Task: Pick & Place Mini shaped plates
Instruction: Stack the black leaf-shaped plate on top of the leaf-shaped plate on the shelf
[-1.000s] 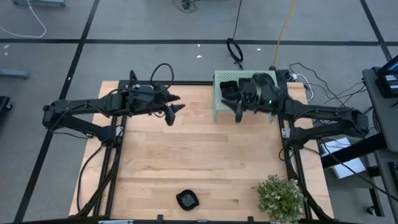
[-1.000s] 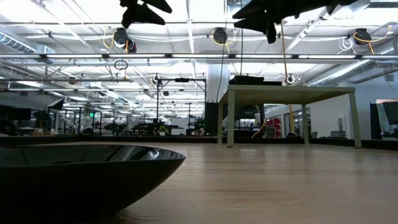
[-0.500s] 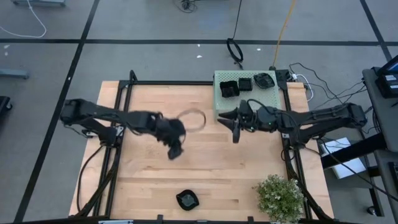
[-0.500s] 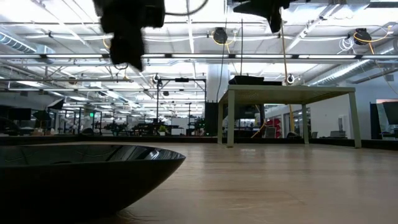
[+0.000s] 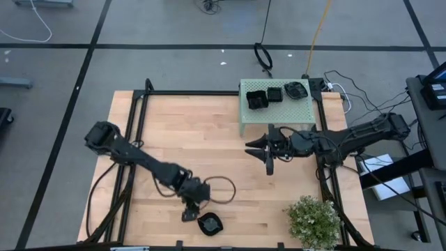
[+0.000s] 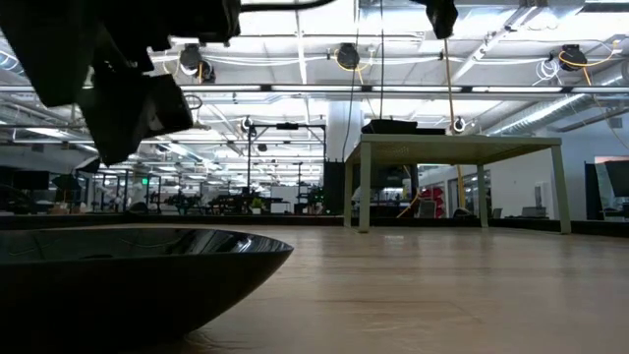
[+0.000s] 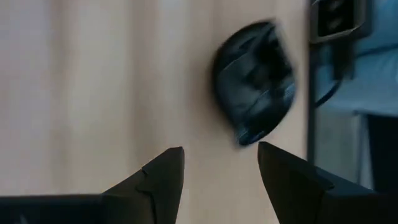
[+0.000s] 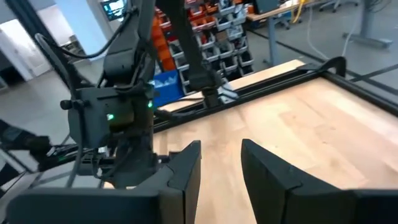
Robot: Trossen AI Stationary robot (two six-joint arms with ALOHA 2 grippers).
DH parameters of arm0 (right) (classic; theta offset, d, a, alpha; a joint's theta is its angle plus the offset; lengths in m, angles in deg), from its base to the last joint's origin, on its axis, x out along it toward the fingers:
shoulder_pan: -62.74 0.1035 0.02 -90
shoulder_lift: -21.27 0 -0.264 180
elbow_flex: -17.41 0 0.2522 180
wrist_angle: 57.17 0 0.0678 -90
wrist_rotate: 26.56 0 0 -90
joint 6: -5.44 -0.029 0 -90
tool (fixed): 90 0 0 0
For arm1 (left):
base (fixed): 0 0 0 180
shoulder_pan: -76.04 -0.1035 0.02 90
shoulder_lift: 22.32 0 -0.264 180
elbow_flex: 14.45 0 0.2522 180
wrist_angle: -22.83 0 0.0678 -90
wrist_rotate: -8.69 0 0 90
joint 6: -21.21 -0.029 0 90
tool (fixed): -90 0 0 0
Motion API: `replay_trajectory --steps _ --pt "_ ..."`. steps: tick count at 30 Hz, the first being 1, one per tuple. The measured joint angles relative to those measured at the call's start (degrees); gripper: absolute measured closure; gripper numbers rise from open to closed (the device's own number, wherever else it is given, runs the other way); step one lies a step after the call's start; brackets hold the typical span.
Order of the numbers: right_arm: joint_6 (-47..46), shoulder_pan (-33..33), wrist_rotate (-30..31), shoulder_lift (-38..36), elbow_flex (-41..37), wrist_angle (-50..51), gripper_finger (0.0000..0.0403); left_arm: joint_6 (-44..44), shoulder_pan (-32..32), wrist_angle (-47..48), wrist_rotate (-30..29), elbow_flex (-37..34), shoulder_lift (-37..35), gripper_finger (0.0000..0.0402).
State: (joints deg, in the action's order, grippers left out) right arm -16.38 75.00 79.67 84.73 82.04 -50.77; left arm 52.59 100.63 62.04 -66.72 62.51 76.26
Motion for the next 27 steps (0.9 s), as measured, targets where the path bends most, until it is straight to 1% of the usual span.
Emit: replay_trajectory --steps 2,5,7,10,14,17,21,24,27 --pt "0.0 0.9 0.0 0.0 0.0 0.3 0.0300 2.9 2.0 -5.2 -0.8 0.0 1.8 0.0192" --pt "0.1 1.8 0.0 0.0 0.0 0.6 0.0300 5.1 4.4 -10.2 -6.4 0.0 4.7 0.0192" --pt "0.2 2.3 0.0 0.0 0.0 0.9 0.0300 6.8 5.6 -11.0 -10.7 0.0 6.7 0.0192" --pt "0.2 2.9 0.0 0.0 0.0 1.8 0.0300 10.8 6.2 -10.8 -13.1 0.0 9.3 0.0192" --pt "0.4 2.9 0.0 0.0 0.0 3.0 0.0300 15.7 6.4 -12.5 -13.4 0.1 11.2 0.0192" --pt "1.0 2.9 0.0 0.0 -0.1 3.2 0.0300 17.2 6.4 -14.2 -13.4 0.1 11.5 0.0192" --pt "1.7 2.9 0.0 0.0 -1.4 3.4 0.0300 17.5 6.4 -16.6 -13.0 0.0 11.6 0.0192" --pt "1.7 2.9 0.0 0.0 -2.7 3.3 0.0300 17.4 6.8 -19.2 -11.2 0.0 11.6 0.0193" --pt "0.8 2.9 0.0 0.0 -4.5 3.4 0.0300 17.3 7.2 -19.8 -10.4 0.0 11.6 0.0206"
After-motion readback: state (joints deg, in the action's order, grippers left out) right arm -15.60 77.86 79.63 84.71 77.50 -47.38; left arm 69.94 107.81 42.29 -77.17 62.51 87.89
